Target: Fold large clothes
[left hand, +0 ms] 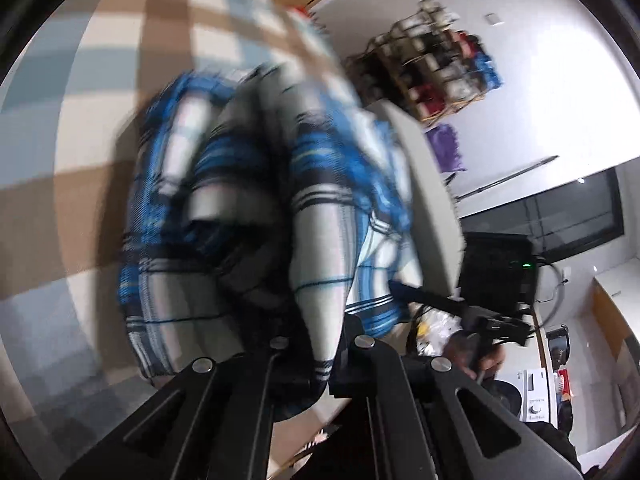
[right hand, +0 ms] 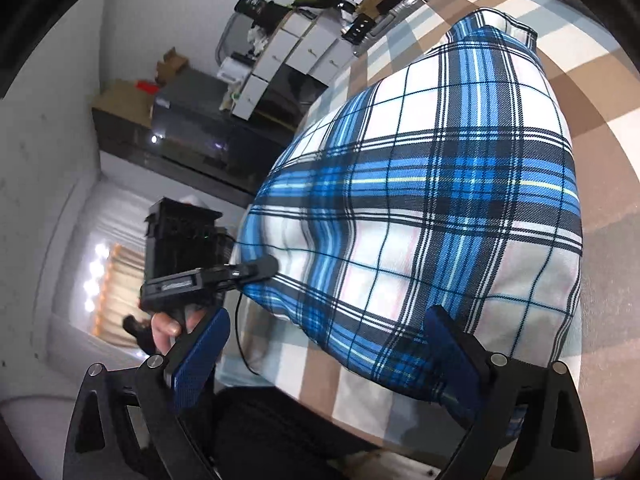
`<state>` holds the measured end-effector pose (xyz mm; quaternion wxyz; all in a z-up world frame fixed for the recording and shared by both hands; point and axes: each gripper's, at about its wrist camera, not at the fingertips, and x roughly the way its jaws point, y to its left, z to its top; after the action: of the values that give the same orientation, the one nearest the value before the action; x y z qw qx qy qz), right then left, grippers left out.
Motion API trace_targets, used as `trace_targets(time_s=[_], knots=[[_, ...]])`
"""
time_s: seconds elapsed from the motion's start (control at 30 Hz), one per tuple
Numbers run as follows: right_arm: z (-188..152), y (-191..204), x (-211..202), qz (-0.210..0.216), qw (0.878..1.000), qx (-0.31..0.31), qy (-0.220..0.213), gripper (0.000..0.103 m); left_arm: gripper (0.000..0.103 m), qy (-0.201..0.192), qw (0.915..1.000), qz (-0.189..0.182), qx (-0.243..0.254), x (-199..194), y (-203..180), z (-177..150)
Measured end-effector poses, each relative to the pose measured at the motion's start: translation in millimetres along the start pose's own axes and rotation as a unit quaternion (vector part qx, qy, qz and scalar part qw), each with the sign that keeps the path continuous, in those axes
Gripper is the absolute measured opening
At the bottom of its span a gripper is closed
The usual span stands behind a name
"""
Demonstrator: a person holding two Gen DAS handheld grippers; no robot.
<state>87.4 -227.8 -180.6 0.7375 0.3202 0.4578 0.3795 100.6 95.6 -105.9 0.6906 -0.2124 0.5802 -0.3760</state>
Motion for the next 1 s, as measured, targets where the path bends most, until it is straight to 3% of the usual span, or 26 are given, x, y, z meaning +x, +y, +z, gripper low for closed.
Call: trace_targets(time_s=[0.2,0.27,0.33,0.4,0.43,0.47,0.57,0.67,0.77,0.87,0.93,0.97,1.0], knots=[[2,8,6,-0.027,0.999,-0.016,0.01,0.098,0.0,0.026,0.9985,0.029,-0.04,15,29,-1],[6,15,-1,-0.026,1.0,-0.01,0.0,0.099,0.0,0.021,0.9986,0.035,-0.032,13,23,-3],[18,33,-15,-0.053,0.997,-0.053,-0.026,0.099,0.0,0.018,0.9983,0.053,-0.019,12,16,-6],[33,57,-22,-0.127,0.984,-0.115,-0.054,0.1,0.0,0.016,0.9976,0.067,-0.005,15,9,-8],[47,73,-21,-0.179,0.969,-0.159,-0.066,0.1,0.0,0.016,0.9974,0.071,-0.001,15,6,-9],[57,82,-15,-0.196,0.961,-0.184,-0.062,0.1,0.0,0.016,0.9974,0.071,-0.002,16,7,-8],[96,97,26,-0.234,0.942,-0.241,0.016,0.099,0.002,0.018,0.9975,0.068,-0.006,20,8,-4],[126,101,82,-0.295,0.907,-0.289,0.085,0.097,0.002,0.02,0.9974,0.069,-0.006,17,15,-8],[140,93,124,-0.306,0.883,-0.328,0.138,0.096,0.002,0.019,0.997,0.075,0.001,12,20,-17],[131,78,149,-0.305,0.869,-0.342,0.184,0.083,0.002,0.025,0.9965,0.08,0.007,9,23,-19],[132,74,162,-0.292,0.873,-0.331,0.206,0.049,0.002,0.028,0.9965,0.079,0.006,8,23,-18],[132,76,165,-0.292,0.875,-0.325,0.21,0.046,0.002,0.028,0.9964,0.08,0.006,8,22,-18],[130,79,165,-0.295,0.875,-0.324,0.203,0.036,0.002,0.03,0.9964,0.079,0.006,7,22,-18]])
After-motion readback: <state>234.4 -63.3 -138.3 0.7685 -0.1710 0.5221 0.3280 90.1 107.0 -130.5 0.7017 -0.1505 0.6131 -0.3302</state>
